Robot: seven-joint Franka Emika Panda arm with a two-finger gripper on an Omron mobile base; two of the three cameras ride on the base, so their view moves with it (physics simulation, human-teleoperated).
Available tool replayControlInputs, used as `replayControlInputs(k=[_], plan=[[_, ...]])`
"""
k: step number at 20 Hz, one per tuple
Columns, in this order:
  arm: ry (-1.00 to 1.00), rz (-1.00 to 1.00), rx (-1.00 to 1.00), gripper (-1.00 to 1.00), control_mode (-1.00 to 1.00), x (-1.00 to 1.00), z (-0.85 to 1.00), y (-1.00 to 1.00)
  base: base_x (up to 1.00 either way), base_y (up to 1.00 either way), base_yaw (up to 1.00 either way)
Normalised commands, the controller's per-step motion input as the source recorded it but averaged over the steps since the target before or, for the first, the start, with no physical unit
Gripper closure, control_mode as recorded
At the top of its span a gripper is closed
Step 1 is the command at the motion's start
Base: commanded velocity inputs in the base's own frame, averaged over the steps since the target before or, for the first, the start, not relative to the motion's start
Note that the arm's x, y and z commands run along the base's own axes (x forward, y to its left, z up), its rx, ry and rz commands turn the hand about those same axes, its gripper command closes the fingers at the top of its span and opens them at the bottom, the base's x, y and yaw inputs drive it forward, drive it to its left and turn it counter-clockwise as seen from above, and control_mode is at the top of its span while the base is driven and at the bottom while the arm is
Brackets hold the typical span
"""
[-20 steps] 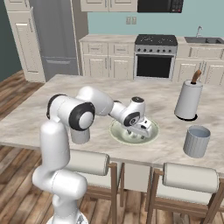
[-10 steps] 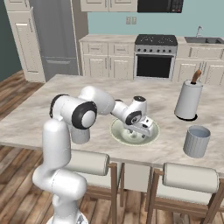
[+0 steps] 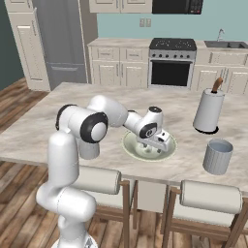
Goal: There are four ice cubes in the ice bowl. Place two ice cubes in each glass of water.
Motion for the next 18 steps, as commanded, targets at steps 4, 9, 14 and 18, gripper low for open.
replayControlInputs(k=[4,9,14,18], plan=[[0.0,0.0,0.0,-1.0,-1.0,0.0,-0.18,0.01,0.0,0.0,0.0],[0.0,0.0,-0.01,-1.0,-1.0,0.0,-0.25,0.1,0.0,0.0,0.0],[0.0,0.0,-0.02,-1.0,-1.0,0.0,-0.33,0.16,0.0,0.0,0.0],[0.0,0.0,-0.03,-1.0,-1.0,0.0,-0.43,0.21,0.0,0.0,0.0]])
